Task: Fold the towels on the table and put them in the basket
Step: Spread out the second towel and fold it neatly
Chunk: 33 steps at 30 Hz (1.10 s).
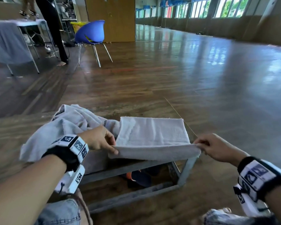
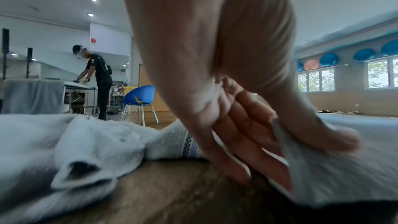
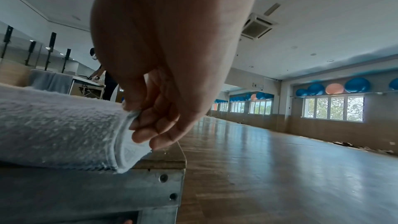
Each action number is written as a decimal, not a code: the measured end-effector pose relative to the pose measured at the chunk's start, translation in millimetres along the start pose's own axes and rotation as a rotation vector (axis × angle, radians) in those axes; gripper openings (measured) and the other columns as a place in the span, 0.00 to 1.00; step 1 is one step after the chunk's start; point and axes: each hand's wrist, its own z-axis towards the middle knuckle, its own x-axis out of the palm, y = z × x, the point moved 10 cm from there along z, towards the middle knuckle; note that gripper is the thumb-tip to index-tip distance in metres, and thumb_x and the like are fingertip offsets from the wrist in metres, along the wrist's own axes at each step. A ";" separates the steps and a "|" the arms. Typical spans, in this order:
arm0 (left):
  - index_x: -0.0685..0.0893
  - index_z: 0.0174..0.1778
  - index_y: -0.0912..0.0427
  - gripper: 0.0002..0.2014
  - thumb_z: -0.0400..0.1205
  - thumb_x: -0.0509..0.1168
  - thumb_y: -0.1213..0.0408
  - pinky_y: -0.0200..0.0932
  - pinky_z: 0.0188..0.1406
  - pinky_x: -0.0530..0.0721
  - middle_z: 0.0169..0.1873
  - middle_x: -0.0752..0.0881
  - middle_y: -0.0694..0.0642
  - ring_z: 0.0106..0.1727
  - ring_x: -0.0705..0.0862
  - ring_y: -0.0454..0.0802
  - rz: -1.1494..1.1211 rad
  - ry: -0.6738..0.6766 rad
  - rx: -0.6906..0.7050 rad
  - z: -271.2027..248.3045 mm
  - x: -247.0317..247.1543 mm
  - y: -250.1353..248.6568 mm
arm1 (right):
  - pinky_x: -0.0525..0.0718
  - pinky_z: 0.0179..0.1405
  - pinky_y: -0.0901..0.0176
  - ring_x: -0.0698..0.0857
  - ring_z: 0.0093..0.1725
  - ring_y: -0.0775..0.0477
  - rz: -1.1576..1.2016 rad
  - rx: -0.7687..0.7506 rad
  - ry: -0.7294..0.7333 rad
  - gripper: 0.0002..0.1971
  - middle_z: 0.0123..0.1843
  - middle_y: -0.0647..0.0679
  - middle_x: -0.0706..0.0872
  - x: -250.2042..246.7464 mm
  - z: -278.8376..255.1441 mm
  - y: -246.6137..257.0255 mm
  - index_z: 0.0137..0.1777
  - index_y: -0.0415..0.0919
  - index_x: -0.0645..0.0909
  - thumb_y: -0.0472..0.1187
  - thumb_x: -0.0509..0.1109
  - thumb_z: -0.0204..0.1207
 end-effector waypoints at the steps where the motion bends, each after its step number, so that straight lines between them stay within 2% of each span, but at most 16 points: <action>1: 0.90 0.39 0.60 0.13 0.66 0.85 0.59 0.39 0.42 0.79 0.34 0.88 0.52 0.37 0.82 0.43 0.009 0.053 -0.014 1.1 3.0 -1.1 | 0.83 0.37 0.63 0.83 0.30 0.62 0.023 0.011 0.002 0.17 0.30 0.56 0.90 -1.4 2.1 -2.0 0.37 0.50 0.90 0.28 0.71 0.81; 3: 0.88 0.40 0.61 0.12 0.69 0.83 0.62 0.38 0.38 0.81 0.32 0.86 0.53 0.34 0.83 0.42 -0.051 0.131 -0.038 4.7 3.3 -4.7 | 0.90 0.46 0.49 0.89 0.39 0.52 0.119 0.076 -0.030 0.13 0.37 0.48 0.93 -7.7 9.4 -9.9 0.39 0.44 0.91 0.30 0.70 0.82; 4: 0.88 0.40 0.62 0.11 0.69 0.83 0.64 0.36 0.35 0.82 0.31 0.86 0.53 0.31 0.84 0.41 -0.085 0.140 -0.042 8.1 -0.9 -6.7 | 0.90 0.51 0.41 0.89 0.41 0.45 0.184 0.111 -0.069 0.12 0.39 0.44 0.93 -13.0 13.6 -13.7 0.41 0.41 0.91 0.32 0.70 0.83; 6: 0.89 0.42 0.63 0.10 0.71 0.82 0.64 0.32 0.32 0.82 0.31 0.88 0.52 0.30 0.85 0.41 -0.100 0.099 -0.025 19.4 -14.3 -11.1 | 0.89 0.52 0.37 0.87 0.40 0.44 0.264 0.141 -0.182 0.11 0.41 0.40 0.91 -26.9 25.5 -17.3 0.42 0.40 0.90 0.34 0.69 0.84; 8: 0.90 0.44 0.67 0.11 0.73 0.80 0.64 0.35 0.34 0.83 0.34 0.89 0.57 0.33 0.85 0.44 -0.135 0.007 0.015 34.8 -29.5 -15.8 | 0.89 0.49 0.40 0.85 0.37 0.47 0.277 0.151 -0.273 0.11 0.40 0.42 0.89 -37.3 39.3 -16.3 0.41 0.41 0.88 0.35 0.69 0.85; 11: 0.91 0.45 0.67 0.10 0.75 0.79 0.64 0.45 0.41 0.82 0.38 0.90 0.62 0.36 0.84 0.50 -0.188 -0.217 0.040 62.3 -57.3 -13.5 | 0.90 0.50 0.42 0.89 0.44 0.44 0.230 0.173 -0.337 0.09 0.43 0.46 0.91 -44.0 65.5 -17.0 0.44 0.44 0.88 0.36 0.69 0.84; 13: 0.92 0.41 0.61 0.07 0.75 0.79 0.61 0.44 0.42 0.80 0.36 0.92 0.58 0.36 0.84 0.47 -0.169 -0.355 0.045 79.4 -69.4 -8.0 | 0.88 0.47 0.51 0.89 0.47 0.46 0.163 0.179 -0.363 0.08 0.45 0.49 0.91 -44.4 84.0 -18.2 0.43 0.47 0.88 0.38 0.70 0.83; 14: 0.92 0.37 0.58 0.06 0.75 0.79 0.59 0.43 0.40 0.79 0.32 0.91 0.54 0.33 0.83 0.44 -0.162 -0.407 0.045 87.1 -72.9 -4.0 | 0.86 0.47 0.54 0.89 0.47 0.47 0.147 0.179 -0.383 0.09 0.45 0.50 0.91 -44.7 91.8 -19.1 0.42 0.48 0.87 0.38 0.70 0.83; 16: 0.90 0.32 0.54 0.08 0.75 0.79 0.57 0.41 0.34 0.78 0.24 0.87 0.46 0.25 0.80 0.38 -0.136 -0.471 0.046 101.6 -74.5 3.8 | 0.83 0.49 0.56 0.87 0.47 0.50 0.113 0.180 -0.409 0.10 0.44 0.55 0.90 -43.8 107.6 -20.4 0.40 0.50 0.86 0.37 0.71 0.82; 17: 0.90 0.33 0.55 0.08 0.75 0.79 0.57 0.42 0.34 0.80 0.23 0.87 0.46 0.25 0.80 0.38 -0.118 -0.486 0.042 109.4 -73.6 8.5 | 0.80 0.50 0.57 0.86 0.47 0.51 0.079 0.176 -0.406 0.11 0.43 0.58 0.88 -41.9 115.6 -19.1 0.40 0.52 0.85 0.37 0.71 0.82; 20: 0.91 0.42 0.60 0.10 0.76 0.78 0.56 0.53 0.50 0.86 0.38 0.91 0.55 0.39 0.87 0.49 -0.036 -0.426 0.008 129.7 -65.1 19.0 | 0.76 0.50 0.59 0.84 0.46 0.53 -0.008 0.178 -0.398 0.09 0.42 0.59 0.87 -34.5 134.9 -22.9 0.42 0.49 0.87 0.37 0.71 0.81; 22: 0.90 0.46 0.59 0.12 0.76 0.77 0.54 0.54 0.54 0.86 0.43 0.91 0.55 0.46 0.88 0.53 0.030 -0.357 -0.004 139.3 -57.3 23.8 | 0.76 0.50 0.58 0.84 0.47 0.51 -0.056 0.185 -0.372 0.07 0.43 0.55 0.89 -24.9 144.4 -30.6 0.44 0.47 0.89 0.37 0.71 0.81; 25: 0.92 0.47 0.59 0.12 0.77 0.77 0.53 0.52 0.52 0.85 0.44 0.92 0.56 0.47 0.88 0.53 0.060 -0.325 0.007 145.3 -54.5 26.8 | 0.75 0.47 0.59 0.83 0.45 0.50 -0.115 0.213 -0.252 0.10 0.43 0.53 0.87 -3.0 159.6 -44.4 0.40 0.51 0.85 0.37 0.70 0.80; 28: 0.94 0.44 0.58 0.10 0.76 0.78 0.54 0.51 0.50 0.85 0.41 0.92 0.53 0.45 0.89 0.51 0.049 -0.309 0.020 147.6 -55.5 25.9 | 0.74 0.40 0.60 0.81 0.42 0.58 -0.128 0.239 -0.182 0.10 0.44 0.52 0.87 7.4 168.3 -54.9 0.38 0.52 0.82 0.39 0.72 0.80; 33: 0.94 0.38 0.56 0.09 0.77 0.77 0.54 0.44 0.36 0.79 0.34 0.92 0.54 0.39 0.88 0.52 0.049 -0.306 -0.003 150.6 -55.7 25.1 | 0.74 0.43 0.59 0.80 0.42 0.61 -0.166 0.224 -0.158 0.11 0.42 0.54 0.86 5.5 173.9 -51.7 0.37 0.52 0.82 0.39 0.78 0.77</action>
